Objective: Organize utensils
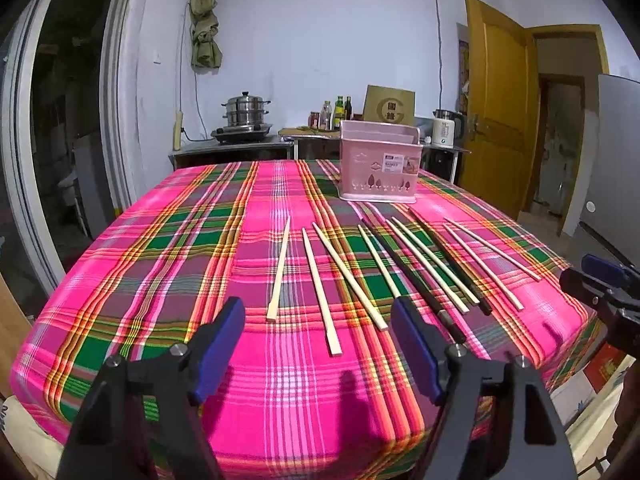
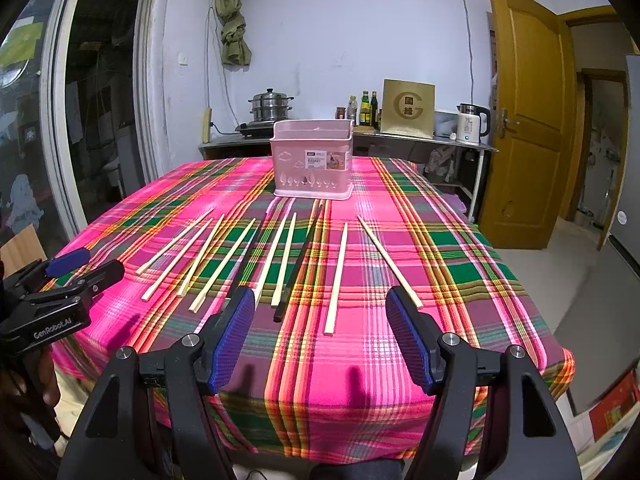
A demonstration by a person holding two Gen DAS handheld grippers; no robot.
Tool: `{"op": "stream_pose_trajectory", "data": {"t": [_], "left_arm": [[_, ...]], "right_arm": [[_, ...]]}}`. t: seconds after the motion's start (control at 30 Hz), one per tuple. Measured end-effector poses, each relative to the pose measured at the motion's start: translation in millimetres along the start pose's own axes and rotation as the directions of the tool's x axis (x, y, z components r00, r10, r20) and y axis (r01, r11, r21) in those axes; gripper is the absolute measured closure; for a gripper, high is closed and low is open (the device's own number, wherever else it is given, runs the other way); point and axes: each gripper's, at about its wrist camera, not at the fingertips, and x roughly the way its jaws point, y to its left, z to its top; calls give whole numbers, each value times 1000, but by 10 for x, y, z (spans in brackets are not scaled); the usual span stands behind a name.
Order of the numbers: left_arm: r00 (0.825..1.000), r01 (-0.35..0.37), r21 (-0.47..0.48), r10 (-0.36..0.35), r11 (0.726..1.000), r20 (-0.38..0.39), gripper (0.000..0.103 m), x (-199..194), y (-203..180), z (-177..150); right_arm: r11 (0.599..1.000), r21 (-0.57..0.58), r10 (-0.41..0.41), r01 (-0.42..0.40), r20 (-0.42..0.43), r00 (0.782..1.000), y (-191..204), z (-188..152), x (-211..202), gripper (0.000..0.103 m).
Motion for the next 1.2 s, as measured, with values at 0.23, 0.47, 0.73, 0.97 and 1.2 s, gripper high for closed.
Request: {"op": "stream_pose_trajectory", "data": {"t": [0.23,0.47,0.73,0.97,1.2], "left_arm": [[998,6,-1,-6,1000,-55,31,286,60,199],[990,13,6,-12,1000,-141,37,738,140,428],[965,28,-65,-44,997,-260,47,1218,301,544],[942,65,-79,-88,995,-324,57,1456,282,632],[923,90,-70,-109,994,-369,61,1646,216,703]], "right_arm": [[1000,-6,24,-24,-23,999,-9,133,232,35],[999,20,52,-50,-73,996,-97,389,629,38],[999,24,45,-41,-186,982,-230,615,1200,58],[998,53,53,-40,-284,957,-370,683,1638,69],[996,74,64,-41,-341,938,-441,709,1935,78]]}}
